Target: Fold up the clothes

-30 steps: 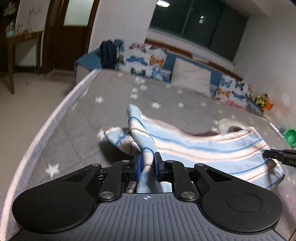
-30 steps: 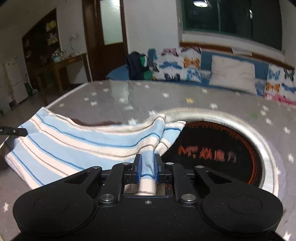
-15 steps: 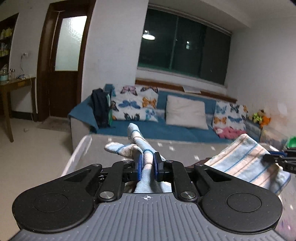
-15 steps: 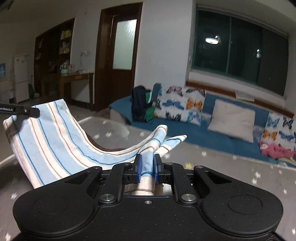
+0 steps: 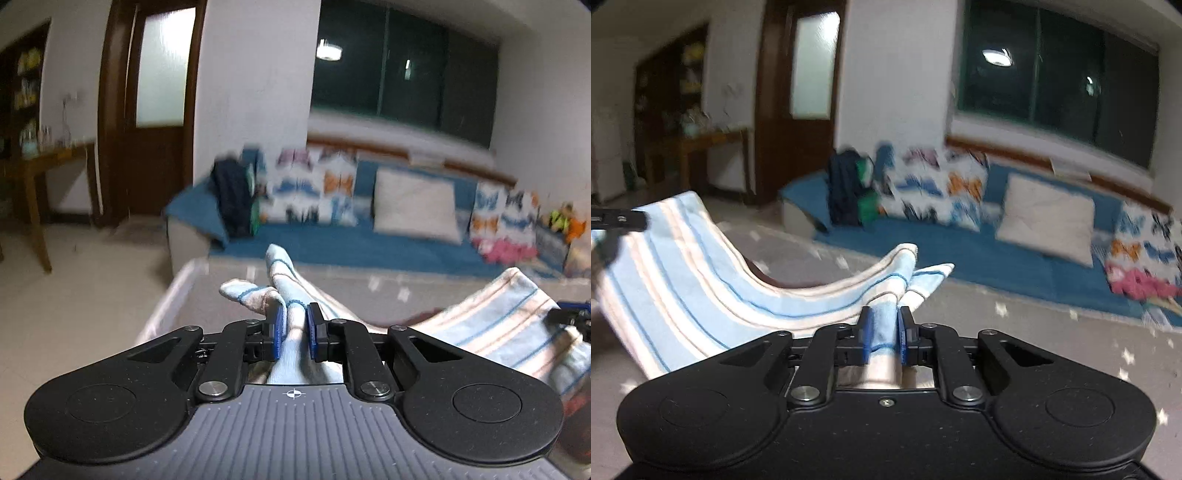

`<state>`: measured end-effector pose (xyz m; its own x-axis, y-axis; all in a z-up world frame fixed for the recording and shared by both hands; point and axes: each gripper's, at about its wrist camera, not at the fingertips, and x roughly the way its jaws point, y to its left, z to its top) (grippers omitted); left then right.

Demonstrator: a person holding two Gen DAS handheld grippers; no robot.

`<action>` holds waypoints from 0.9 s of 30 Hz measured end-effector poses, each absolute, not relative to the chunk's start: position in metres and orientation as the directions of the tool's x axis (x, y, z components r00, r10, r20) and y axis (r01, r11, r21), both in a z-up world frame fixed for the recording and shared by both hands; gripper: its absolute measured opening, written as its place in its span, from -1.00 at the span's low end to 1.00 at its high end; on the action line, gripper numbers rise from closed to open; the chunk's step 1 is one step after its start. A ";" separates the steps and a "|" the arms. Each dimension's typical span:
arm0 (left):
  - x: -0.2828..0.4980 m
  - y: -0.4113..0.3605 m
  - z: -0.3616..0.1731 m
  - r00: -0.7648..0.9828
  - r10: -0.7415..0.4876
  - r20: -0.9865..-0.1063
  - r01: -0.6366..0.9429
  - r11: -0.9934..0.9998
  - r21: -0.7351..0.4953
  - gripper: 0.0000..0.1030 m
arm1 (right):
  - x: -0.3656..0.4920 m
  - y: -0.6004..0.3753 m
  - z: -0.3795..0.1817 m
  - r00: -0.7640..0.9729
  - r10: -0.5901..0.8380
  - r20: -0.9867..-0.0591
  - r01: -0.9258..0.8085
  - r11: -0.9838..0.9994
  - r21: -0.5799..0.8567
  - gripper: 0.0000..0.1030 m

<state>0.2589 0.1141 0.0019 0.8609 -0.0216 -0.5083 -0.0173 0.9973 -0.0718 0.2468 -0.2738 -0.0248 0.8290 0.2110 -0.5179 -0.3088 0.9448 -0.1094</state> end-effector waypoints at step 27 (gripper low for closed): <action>0.104 0.125 -0.039 0.825 0.106 -0.556 -0.069 0.994 0.088 0.34 | 0.150 -0.341 -0.068 0.778 0.064 -0.625 -0.192 0.972 -0.139 -0.18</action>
